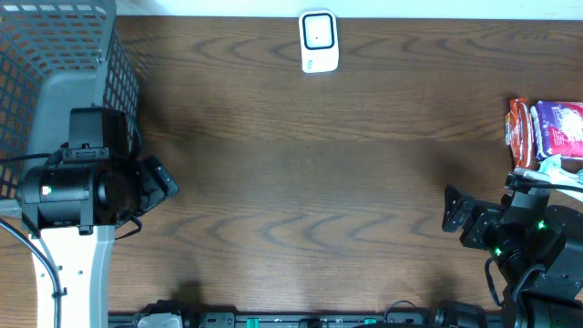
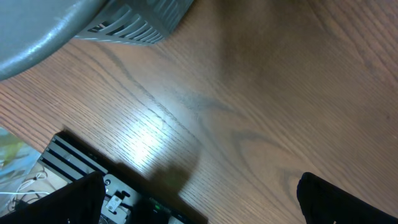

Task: Scan the item barcode

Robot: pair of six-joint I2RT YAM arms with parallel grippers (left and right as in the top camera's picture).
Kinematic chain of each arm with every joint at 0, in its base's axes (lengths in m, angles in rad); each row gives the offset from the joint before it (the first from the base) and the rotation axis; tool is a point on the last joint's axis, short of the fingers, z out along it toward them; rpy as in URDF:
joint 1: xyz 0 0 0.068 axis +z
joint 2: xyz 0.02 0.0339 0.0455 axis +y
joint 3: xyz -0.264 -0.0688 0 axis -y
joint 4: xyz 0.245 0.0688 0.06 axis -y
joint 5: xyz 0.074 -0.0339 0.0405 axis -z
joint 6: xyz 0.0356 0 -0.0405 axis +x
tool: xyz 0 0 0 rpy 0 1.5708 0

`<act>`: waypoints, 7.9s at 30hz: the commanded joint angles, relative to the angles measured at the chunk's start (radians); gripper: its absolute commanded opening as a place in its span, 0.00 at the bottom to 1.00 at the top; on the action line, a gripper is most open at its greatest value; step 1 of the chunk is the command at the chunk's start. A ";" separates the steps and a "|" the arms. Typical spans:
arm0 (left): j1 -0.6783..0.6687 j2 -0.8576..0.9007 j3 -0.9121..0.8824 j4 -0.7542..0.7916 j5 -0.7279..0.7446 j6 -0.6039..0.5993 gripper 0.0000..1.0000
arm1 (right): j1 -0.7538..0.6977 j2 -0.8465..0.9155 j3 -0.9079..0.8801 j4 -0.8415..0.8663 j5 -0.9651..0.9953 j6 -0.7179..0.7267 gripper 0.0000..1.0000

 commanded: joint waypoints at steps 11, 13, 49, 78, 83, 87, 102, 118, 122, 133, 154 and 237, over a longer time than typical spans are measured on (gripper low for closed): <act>0.005 0.000 0.000 -0.003 -0.013 -0.010 0.98 | 0.002 -0.005 -0.006 -0.001 0.008 0.015 0.99; 0.005 0.000 0.000 -0.003 -0.013 -0.009 0.98 | 0.002 -0.005 -0.006 -0.001 0.008 0.015 0.99; 0.005 0.000 0.000 -0.003 -0.013 -0.009 0.98 | 0.320 -0.165 -0.006 -0.072 0.008 0.015 0.99; 0.005 0.000 0.000 -0.003 -0.013 -0.010 0.98 | 0.399 -0.359 -0.183 0.036 0.011 -0.158 0.99; 0.005 0.000 0.000 -0.003 -0.013 -0.010 0.98 | 0.394 -0.443 -0.362 0.261 0.011 -0.158 0.99; 0.005 0.000 0.000 -0.003 -0.013 -0.010 0.98 | 0.370 -0.485 -0.483 0.414 0.011 -0.158 0.99; 0.005 0.000 0.000 -0.003 -0.013 -0.009 0.98 | 0.256 -0.561 -0.690 0.613 0.012 -0.153 0.99; 0.005 0.000 0.000 -0.003 -0.013 -0.010 0.98 | 0.210 -0.570 -0.827 0.782 0.106 -0.032 0.99; 0.005 0.000 0.000 -0.003 -0.013 -0.010 0.98 | 0.210 -0.570 -0.833 0.792 0.124 -0.032 0.99; 0.005 0.000 0.000 -0.003 -0.013 -0.009 0.98 | 0.219 -0.571 -0.869 0.904 0.156 -0.031 0.99; 0.005 0.000 0.000 -0.003 -0.013 -0.009 0.98 | 0.251 -0.571 -0.869 0.863 0.175 -0.090 0.99; 0.005 0.000 0.000 -0.003 -0.013 -0.010 0.98 | 0.269 -0.571 -0.869 0.856 0.200 -0.127 0.99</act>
